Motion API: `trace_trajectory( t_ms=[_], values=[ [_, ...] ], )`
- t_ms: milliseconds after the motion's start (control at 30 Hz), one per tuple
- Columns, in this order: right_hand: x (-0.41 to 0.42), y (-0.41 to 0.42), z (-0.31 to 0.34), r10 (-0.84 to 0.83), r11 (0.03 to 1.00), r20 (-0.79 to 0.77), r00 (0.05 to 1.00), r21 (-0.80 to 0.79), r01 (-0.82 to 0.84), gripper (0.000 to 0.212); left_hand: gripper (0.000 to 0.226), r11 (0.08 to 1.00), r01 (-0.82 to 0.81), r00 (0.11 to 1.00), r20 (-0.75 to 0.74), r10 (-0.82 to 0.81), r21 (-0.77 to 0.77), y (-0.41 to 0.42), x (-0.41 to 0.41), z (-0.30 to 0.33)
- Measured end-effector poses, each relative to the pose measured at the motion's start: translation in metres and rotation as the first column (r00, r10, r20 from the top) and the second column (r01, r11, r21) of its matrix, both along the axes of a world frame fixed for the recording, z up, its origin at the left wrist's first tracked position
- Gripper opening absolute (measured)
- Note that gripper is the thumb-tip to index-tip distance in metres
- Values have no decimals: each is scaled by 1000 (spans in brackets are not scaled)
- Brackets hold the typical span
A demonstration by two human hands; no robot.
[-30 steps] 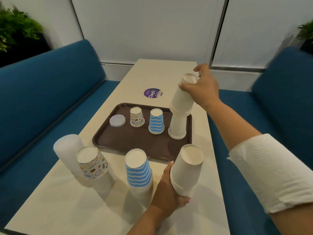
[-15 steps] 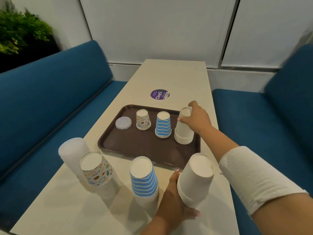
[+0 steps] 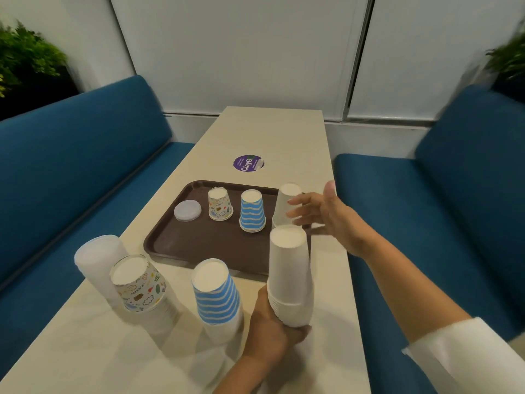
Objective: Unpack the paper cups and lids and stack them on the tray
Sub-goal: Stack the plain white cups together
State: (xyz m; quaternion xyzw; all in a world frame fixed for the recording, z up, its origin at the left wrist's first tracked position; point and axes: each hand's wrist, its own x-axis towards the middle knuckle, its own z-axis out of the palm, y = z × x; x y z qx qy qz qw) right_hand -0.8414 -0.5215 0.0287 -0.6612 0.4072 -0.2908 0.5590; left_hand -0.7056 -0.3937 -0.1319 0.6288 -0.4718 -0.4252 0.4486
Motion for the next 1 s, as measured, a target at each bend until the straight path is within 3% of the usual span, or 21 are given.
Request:
trace_trajectory(
  t_ms=[67,133,267,400,833,1000],
  values=[
    [-6,12,1,109,991,131,985,59,-117,104,77,1000,-29,1000,4,29,-12,-2,0,3],
    [-7,21,3,143,988,135,981,39,-149,95,78,999,-31,999,-12,31,-14,-3,-2,10],
    [2,23,6,36,999,-24,999,-39,-37,68,84,1000,-23,997,-76,23,-3,-2,-4,18],
    [6,18,7,-93,995,-56,994,-41,91,45,92,1000,10,992,-124,-8,16,2,-4,21],
    [13,16,9,-249,968,-28,968,-16,249,26,98,998,58,980,-191,-59,-11,9,1,30],
    [14,15,11,-239,971,-50,970,-4,239,31,98,997,67,972,-224,-74,-37,7,1,36]
  ],
)
